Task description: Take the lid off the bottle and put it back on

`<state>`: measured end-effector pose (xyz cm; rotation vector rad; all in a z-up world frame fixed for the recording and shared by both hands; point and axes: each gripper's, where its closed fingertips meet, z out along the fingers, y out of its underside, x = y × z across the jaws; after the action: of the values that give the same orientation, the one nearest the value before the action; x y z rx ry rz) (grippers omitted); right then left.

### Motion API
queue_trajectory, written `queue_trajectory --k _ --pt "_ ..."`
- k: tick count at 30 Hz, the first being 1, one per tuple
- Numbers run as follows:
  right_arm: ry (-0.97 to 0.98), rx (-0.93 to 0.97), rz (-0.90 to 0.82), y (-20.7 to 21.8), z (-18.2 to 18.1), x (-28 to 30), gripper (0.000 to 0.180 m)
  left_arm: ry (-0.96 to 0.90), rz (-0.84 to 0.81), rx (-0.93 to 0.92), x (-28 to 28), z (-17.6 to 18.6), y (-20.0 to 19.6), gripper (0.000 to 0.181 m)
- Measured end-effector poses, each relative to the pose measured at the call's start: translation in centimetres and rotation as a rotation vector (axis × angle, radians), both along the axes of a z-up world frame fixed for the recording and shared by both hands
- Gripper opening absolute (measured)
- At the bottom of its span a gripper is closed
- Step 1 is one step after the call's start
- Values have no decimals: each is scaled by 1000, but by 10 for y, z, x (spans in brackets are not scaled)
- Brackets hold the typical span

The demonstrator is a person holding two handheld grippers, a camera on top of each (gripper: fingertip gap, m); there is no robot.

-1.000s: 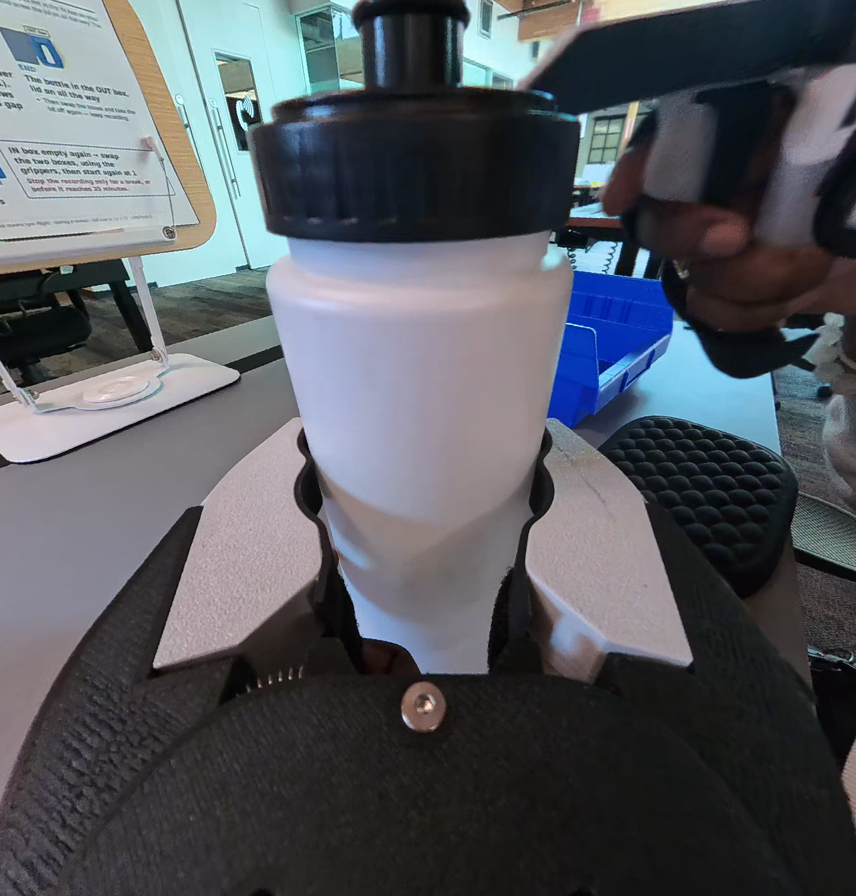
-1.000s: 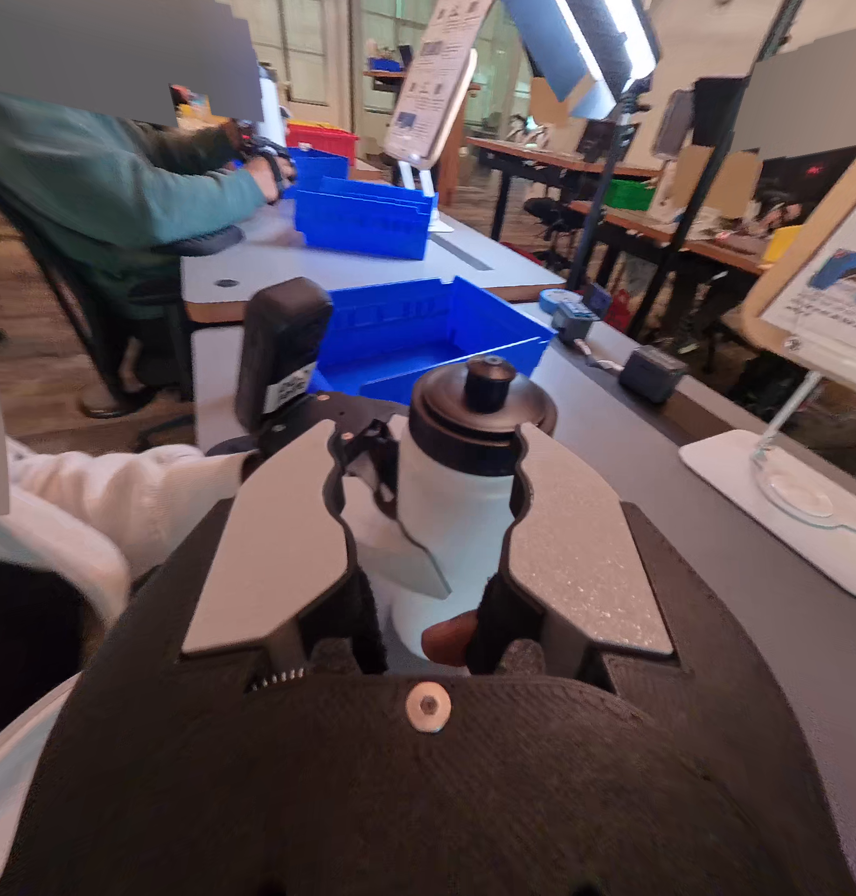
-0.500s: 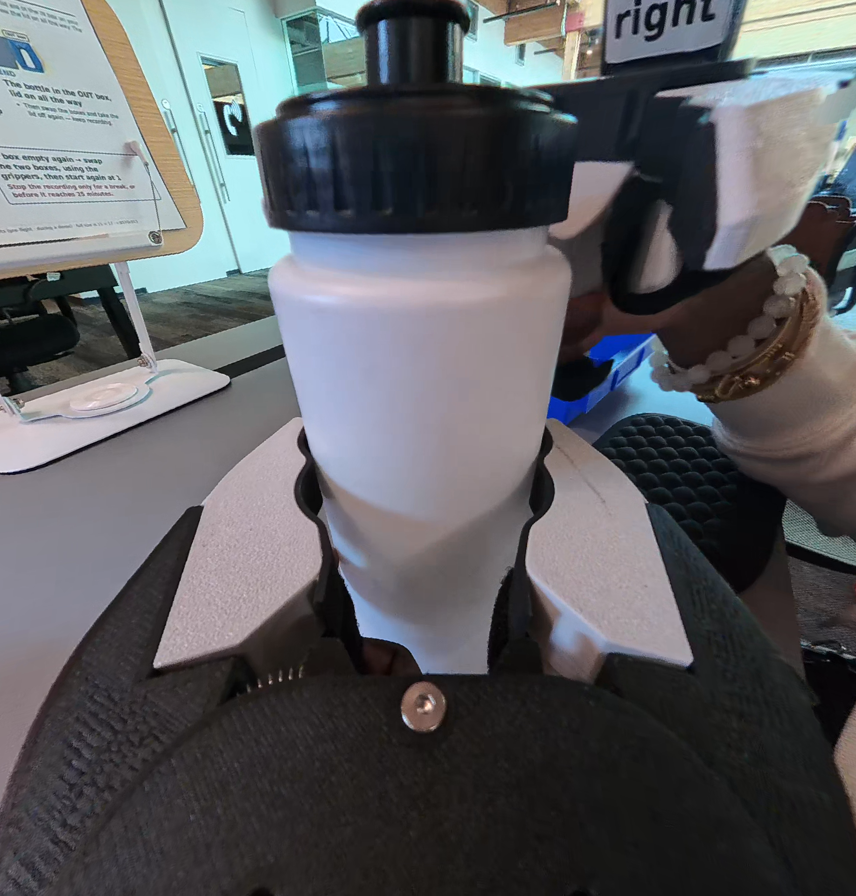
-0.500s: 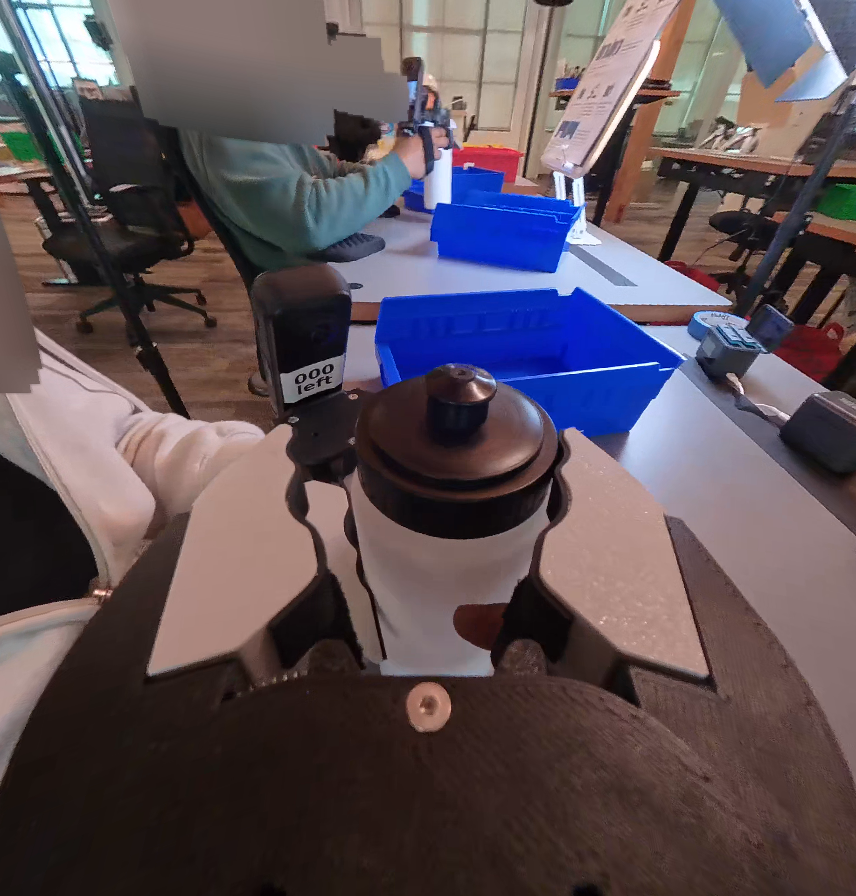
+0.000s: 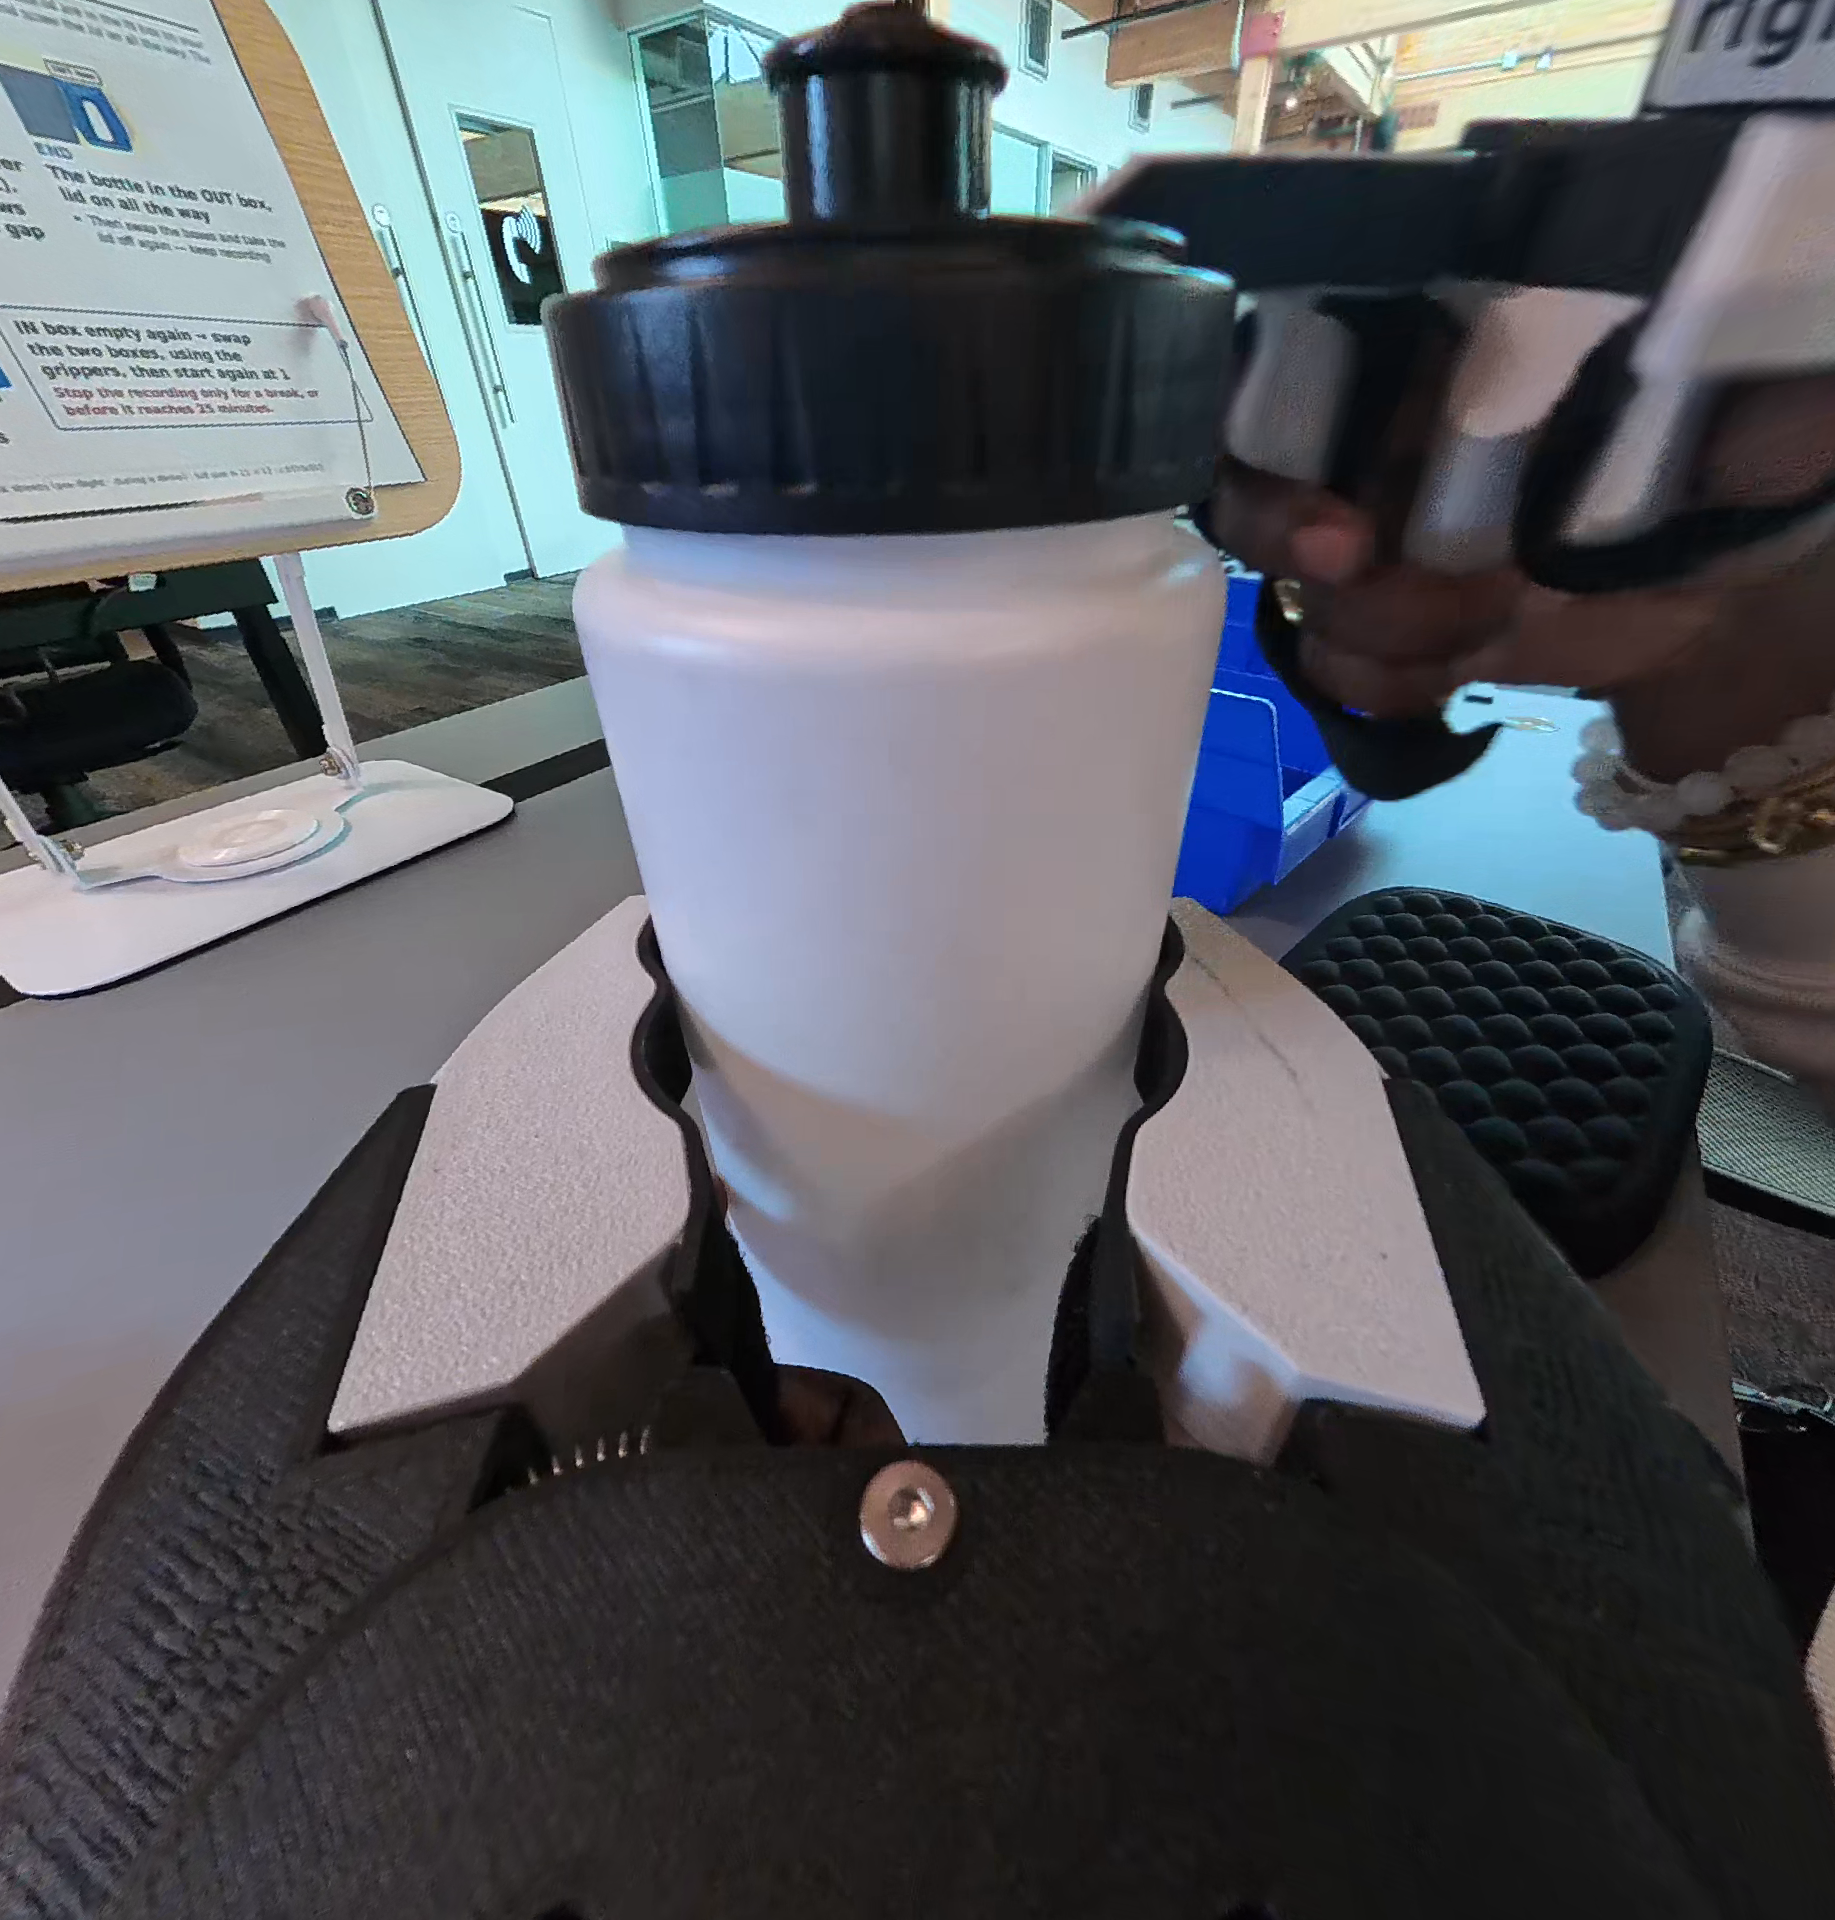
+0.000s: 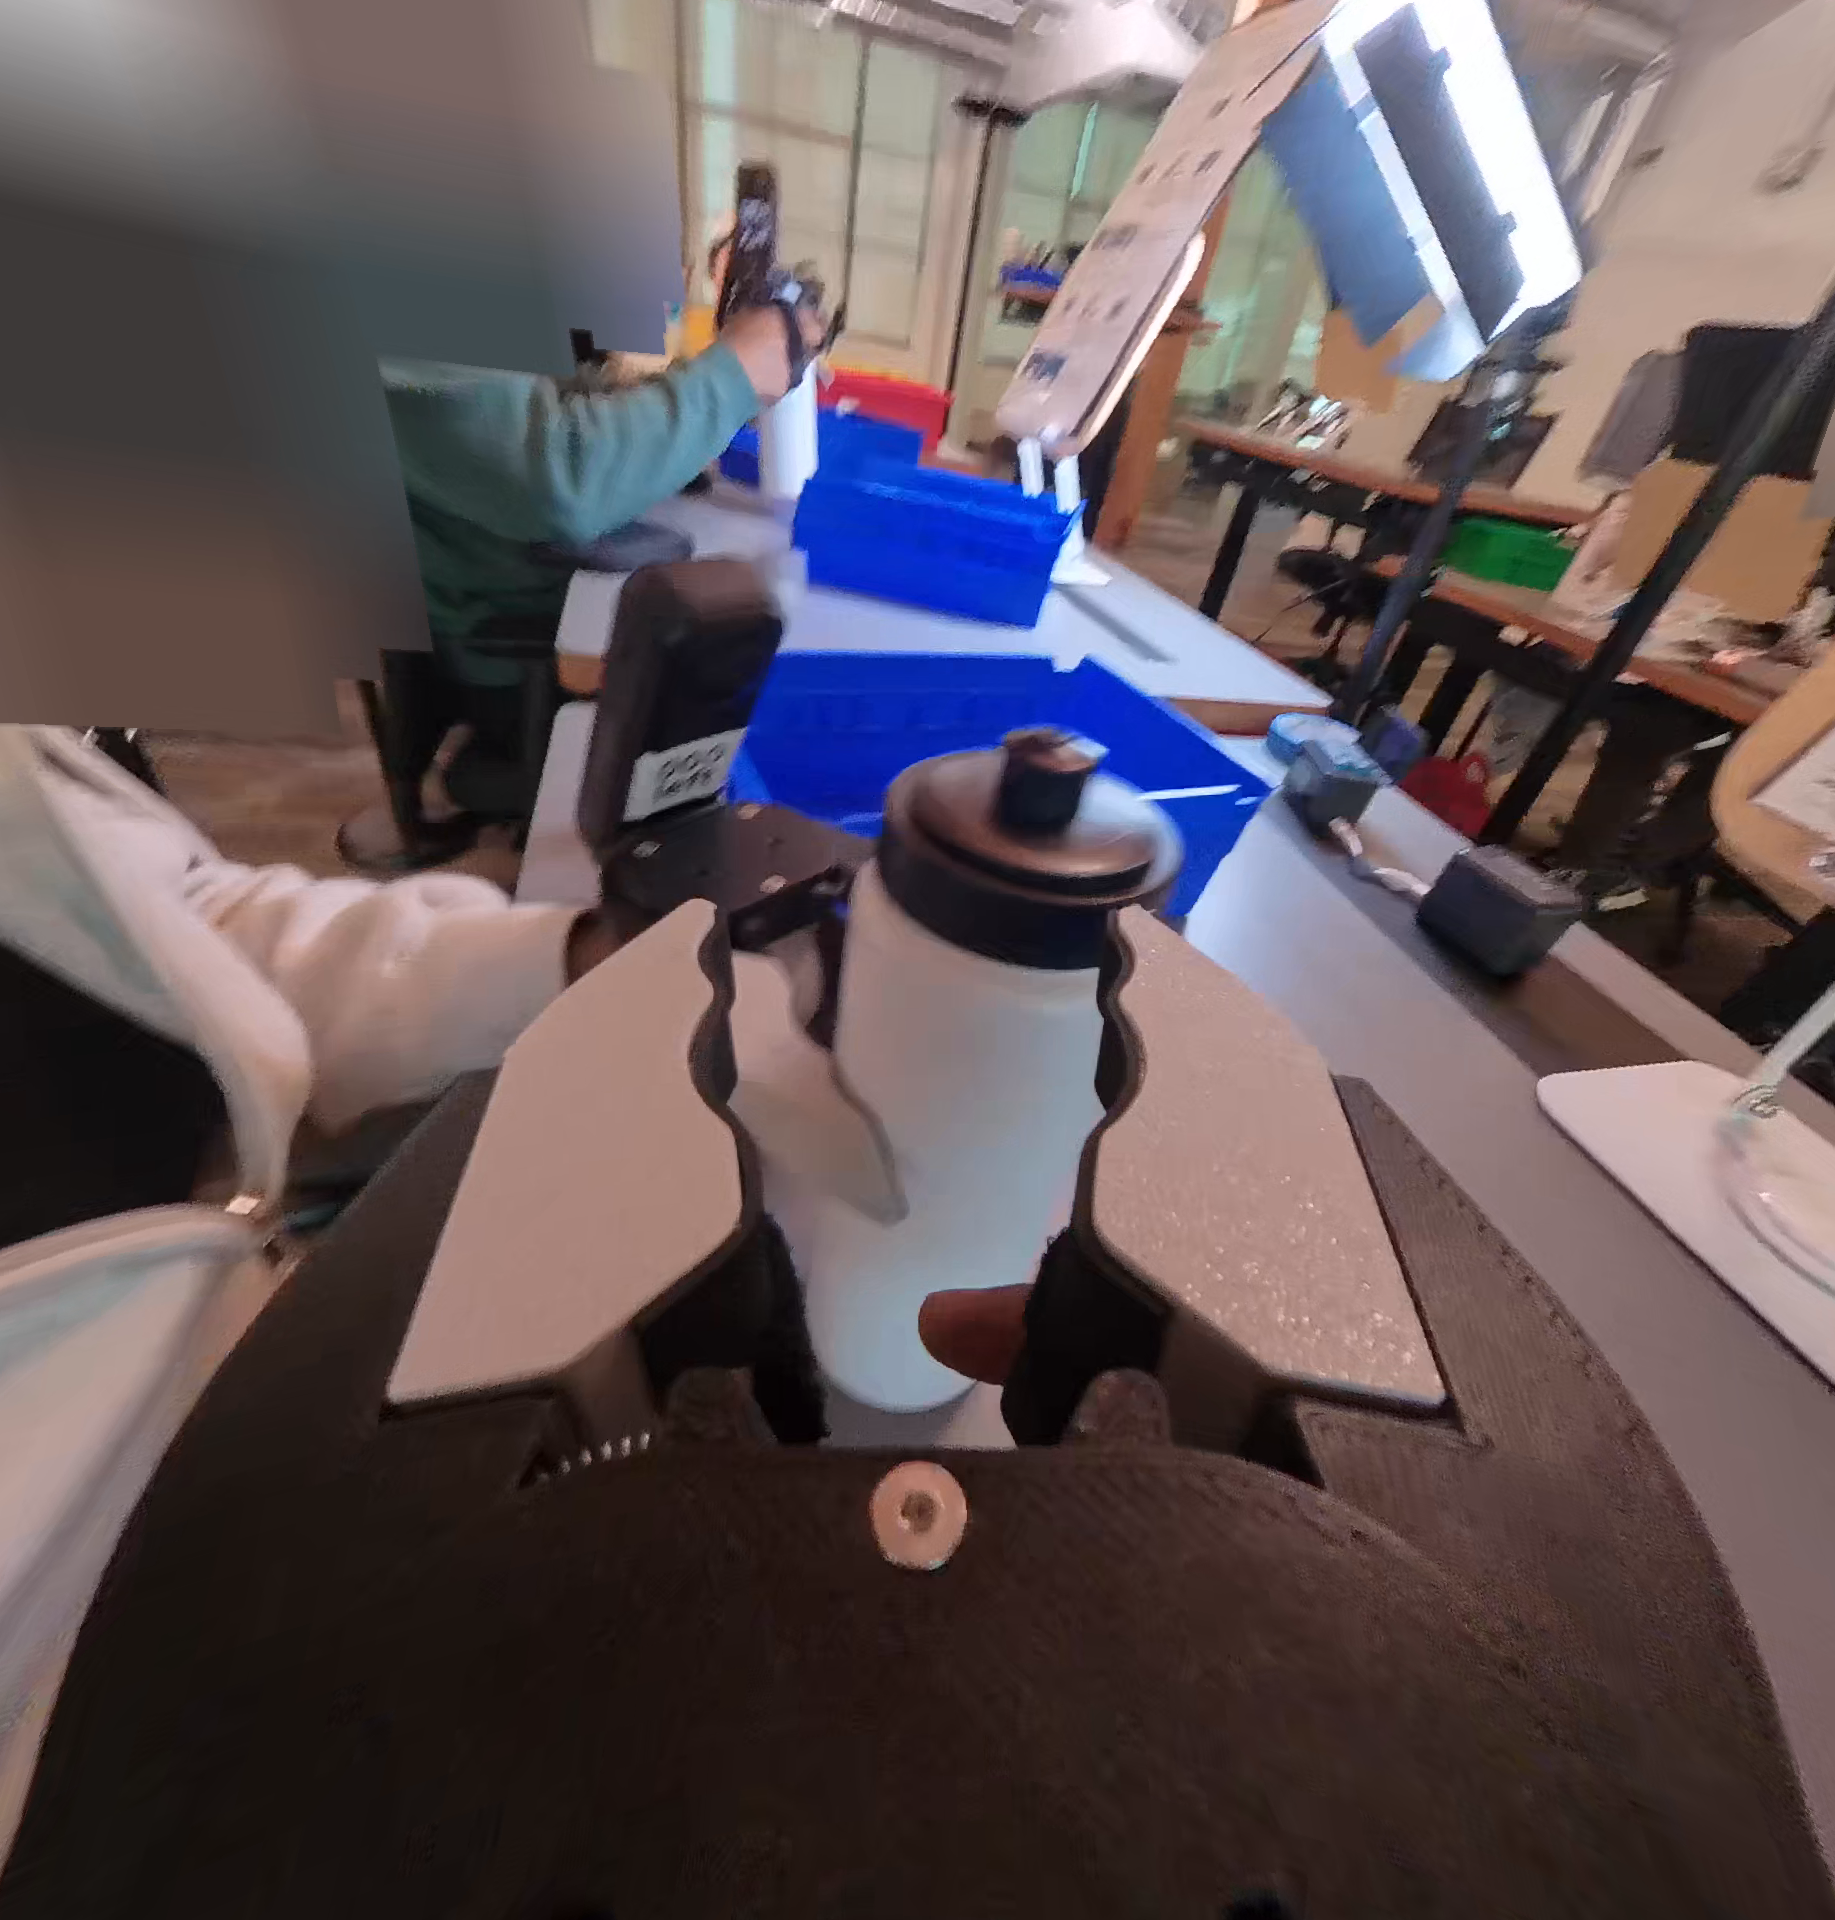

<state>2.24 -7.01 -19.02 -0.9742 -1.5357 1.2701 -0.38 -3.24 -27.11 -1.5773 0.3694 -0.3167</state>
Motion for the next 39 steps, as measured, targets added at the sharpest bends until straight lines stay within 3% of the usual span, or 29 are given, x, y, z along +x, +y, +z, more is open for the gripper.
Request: queue_trajectory --k 6,10,15,18,20,24,27,30,35,39 --pt "-19 -109 126 9 1 -38 89 0 -37 3 4 0 -2 86" --pt "-40 -129 187 -2 -3 -43 88 -1 -29 4 4 0 -2 86" --pt "-37 -110 106 1 -5 -21 89 4 -20 0 4 0 -1 86" --pt "-30 -135 118 -3 -4 -4 73 -4 -11 2 1 0 -1 86" --pt "-30 -121 252 -21 -3 13 38 -2 -14 0 2 0 -1 86" --pt "9 -78 179 -5 3 5 47 1 -15 -2 2 0 -1 86" --pt "62 -160 119 13 14 -14 67 -1 -21 -1 2 0 -2 86" --pt "1 -160 134 16 3 -36 88 1 -28 -1 4 0 -2 86" --pt "-15 -150 215 1 -2 -40 83 2 -26 1 4 0 -2 86" --pt "-20 -129 164 4 -4 -27 82 5 -25 0 4 0 -2 86"
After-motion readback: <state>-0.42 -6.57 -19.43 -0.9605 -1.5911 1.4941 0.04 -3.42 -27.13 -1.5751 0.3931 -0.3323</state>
